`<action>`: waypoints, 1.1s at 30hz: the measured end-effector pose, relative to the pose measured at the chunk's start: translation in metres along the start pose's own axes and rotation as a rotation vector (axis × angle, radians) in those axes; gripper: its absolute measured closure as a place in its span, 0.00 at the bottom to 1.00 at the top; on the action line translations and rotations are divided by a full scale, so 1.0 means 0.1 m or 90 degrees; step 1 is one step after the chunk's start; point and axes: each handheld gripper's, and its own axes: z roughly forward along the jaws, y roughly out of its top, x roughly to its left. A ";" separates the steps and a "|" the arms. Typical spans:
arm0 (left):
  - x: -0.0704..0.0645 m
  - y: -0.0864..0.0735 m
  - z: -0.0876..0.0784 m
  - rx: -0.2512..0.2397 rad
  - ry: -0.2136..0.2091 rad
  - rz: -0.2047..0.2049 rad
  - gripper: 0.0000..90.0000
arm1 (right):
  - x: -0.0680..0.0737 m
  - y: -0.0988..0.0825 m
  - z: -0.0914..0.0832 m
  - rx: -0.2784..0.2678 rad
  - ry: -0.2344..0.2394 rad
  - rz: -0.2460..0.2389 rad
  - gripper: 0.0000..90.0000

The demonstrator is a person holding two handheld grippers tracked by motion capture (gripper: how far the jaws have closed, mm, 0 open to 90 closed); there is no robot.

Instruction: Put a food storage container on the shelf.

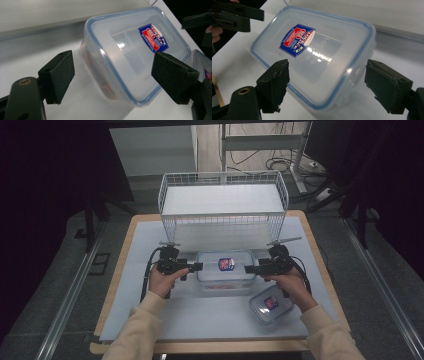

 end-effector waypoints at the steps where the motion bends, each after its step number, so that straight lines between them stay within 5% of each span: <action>1: 0.01 0.00 0.04 0.004 -0.002 0.000 0.21 | 0.00 0.02 0.03 0.003 0.003 0.002 0.22; 17: 0.04 -0.05 0.22 0.044 -0.044 -0.030 0.21 | -0.29 0.03 0.19 0.047 0.039 0.100 0.15; 22: 0.07 -0.07 0.28 0.045 -0.063 -0.045 0.22 | -0.33 0.05 0.29 0.073 0.051 0.109 0.16; 27: 0.11 -0.08 0.31 0.055 -0.090 -0.062 0.23 | -0.36 0.04 0.36 0.094 0.094 0.137 0.20; 33: 0.12 -0.09 0.29 0.043 -0.097 -0.082 0.28 | -0.38 0.02 0.32 0.101 0.103 0.166 0.29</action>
